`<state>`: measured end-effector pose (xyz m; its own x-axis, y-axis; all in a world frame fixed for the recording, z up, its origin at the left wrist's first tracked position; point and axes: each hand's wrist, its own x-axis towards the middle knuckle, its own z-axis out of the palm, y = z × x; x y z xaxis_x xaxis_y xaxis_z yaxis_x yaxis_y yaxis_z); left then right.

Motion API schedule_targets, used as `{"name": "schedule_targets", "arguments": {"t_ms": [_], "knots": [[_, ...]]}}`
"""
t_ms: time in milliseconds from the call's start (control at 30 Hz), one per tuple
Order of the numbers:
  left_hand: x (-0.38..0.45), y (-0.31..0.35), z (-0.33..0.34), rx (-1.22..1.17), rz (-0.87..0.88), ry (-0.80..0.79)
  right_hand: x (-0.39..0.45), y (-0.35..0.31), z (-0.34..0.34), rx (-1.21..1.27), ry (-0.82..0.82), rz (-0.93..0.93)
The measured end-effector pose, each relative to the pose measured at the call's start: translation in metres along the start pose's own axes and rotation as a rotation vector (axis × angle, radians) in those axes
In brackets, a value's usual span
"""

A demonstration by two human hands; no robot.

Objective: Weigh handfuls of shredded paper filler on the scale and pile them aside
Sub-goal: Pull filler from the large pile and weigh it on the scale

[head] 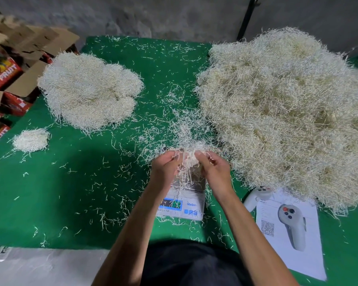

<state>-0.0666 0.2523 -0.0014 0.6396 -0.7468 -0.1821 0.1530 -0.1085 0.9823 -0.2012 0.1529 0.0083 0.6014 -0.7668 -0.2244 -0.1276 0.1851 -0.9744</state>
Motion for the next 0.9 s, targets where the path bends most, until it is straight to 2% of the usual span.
{"name": "schedule_targets", "arguments": {"t_ms": [67, 133, 233, 300, 400, 500, 567, 633, 733, 900], "knots": [[0.003, -0.001, -0.006, 0.099, 0.006, 0.089, 0.003, -0.002, -0.007, 0.037, 0.064, 0.015], [0.008, 0.001, -0.007, 0.023, -0.067, 0.165, 0.004, -0.002, -0.007, 0.092, 0.091, 0.034], [0.009, 0.006, -0.003, -0.165, -0.112, 0.181, 0.003, -0.002, 0.002, 0.174, 0.139, 0.050], [0.007, 0.008, -0.001, -0.206, -0.073, 0.125, 0.001, -0.001, 0.008, 0.171, 0.126, 0.035], [0.005, 0.009, -0.001, -0.195, -0.047, -0.058, -0.002, 0.000, 0.013, 0.026, 0.020, -0.010], [0.005, 0.008, -0.007, 0.011, -0.093, -0.123, 0.001, -0.001, 0.009, 0.027, 0.012, -0.004], [0.010, 0.007, -0.015, 0.086, -0.115, -0.061, 0.006, -0.003, -0.002, 0.052, 0.020, 0.034], [0.015, 0.007, -0.028, 0.081, -0.145, 0.053, 0.012, -0.002, -0.019, 0.133, 0.115, 0.079], [0.022, 0.004, -0.058, -0.093, -0.209, 0.163, 0.019, 0.002, -0.045, 0.148, 0.222, 0.082], [0.016, 0.005, -0.068, -0.281, -0.252, 0.275, 0.019, 0.013, -0.034, 0.065, 0.219, 0.079]]}}
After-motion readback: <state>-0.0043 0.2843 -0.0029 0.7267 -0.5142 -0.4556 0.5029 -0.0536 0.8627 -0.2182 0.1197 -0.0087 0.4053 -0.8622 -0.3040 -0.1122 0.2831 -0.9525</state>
